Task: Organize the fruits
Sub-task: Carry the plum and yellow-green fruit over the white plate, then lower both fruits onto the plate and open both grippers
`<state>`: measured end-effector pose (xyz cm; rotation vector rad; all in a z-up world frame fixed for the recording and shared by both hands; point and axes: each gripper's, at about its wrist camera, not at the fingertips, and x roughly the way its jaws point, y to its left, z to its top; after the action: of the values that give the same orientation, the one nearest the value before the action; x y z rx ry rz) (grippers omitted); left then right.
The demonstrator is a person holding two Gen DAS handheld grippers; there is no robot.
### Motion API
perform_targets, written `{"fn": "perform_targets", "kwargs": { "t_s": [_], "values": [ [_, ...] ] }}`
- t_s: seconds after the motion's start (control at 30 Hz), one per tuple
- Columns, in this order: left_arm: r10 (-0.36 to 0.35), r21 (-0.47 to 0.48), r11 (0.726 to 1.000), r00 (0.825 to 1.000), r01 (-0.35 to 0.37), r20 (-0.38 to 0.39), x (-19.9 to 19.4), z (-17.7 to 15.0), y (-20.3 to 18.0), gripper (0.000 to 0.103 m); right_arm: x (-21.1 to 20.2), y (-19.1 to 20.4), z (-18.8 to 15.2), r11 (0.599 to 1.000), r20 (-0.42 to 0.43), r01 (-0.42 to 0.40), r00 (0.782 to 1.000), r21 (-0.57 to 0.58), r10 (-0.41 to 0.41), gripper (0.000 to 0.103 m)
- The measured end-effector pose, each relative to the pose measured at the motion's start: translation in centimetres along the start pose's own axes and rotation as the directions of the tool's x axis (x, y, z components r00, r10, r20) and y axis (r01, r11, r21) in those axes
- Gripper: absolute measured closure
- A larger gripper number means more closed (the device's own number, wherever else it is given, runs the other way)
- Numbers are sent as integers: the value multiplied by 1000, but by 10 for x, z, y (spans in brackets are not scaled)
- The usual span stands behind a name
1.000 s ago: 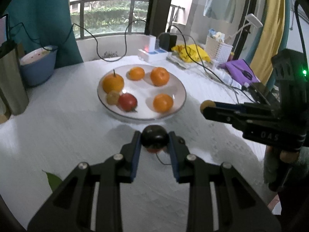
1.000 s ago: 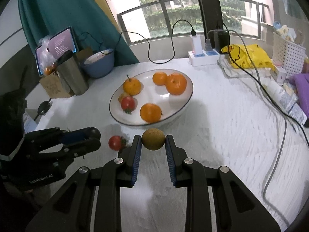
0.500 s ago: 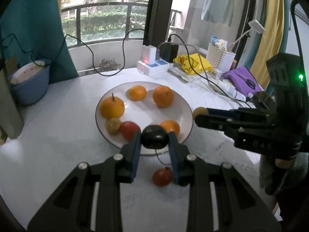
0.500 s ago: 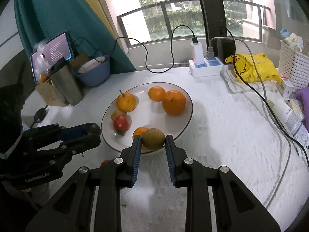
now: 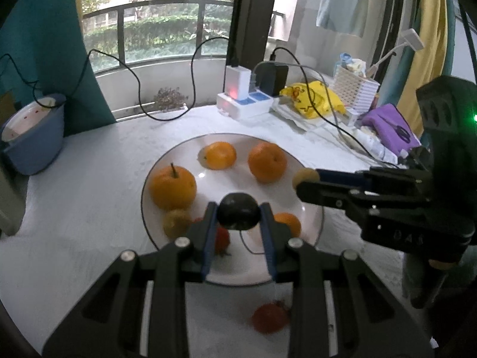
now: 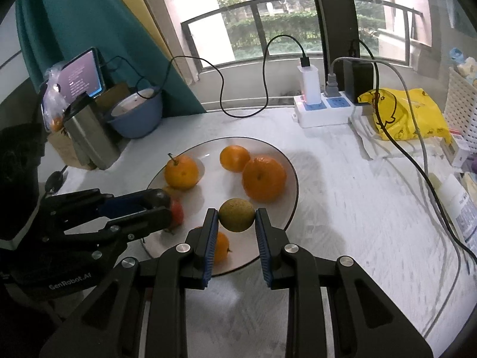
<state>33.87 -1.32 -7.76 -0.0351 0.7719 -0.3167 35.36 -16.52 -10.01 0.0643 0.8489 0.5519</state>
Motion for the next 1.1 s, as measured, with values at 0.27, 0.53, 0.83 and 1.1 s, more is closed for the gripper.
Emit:
{"fn": "perform_targets", "kwargs": {
  "t_s": [0.27,0.53,0.83,1.1],
  "values": [
    [0,-10,1000,1000,0,-14,20,7,7,74,17,-6,1,1000,-24,8,1000,2,-8,76],
    [-14,-15,1000,1000,14,-26,26,8,8,73,26,-8,1,1000,-37,22,999,10,-22,76],
    [-1,-38,999,1000,0,-10,18,9,10,61,19,-8,0,999,-28,45,999,21,-45,74],
    [9,-48,999,1000,-8,27,-8,5,7,59,0,1,-3,999,-3,42,999,16,-42,74]
  ]
}}
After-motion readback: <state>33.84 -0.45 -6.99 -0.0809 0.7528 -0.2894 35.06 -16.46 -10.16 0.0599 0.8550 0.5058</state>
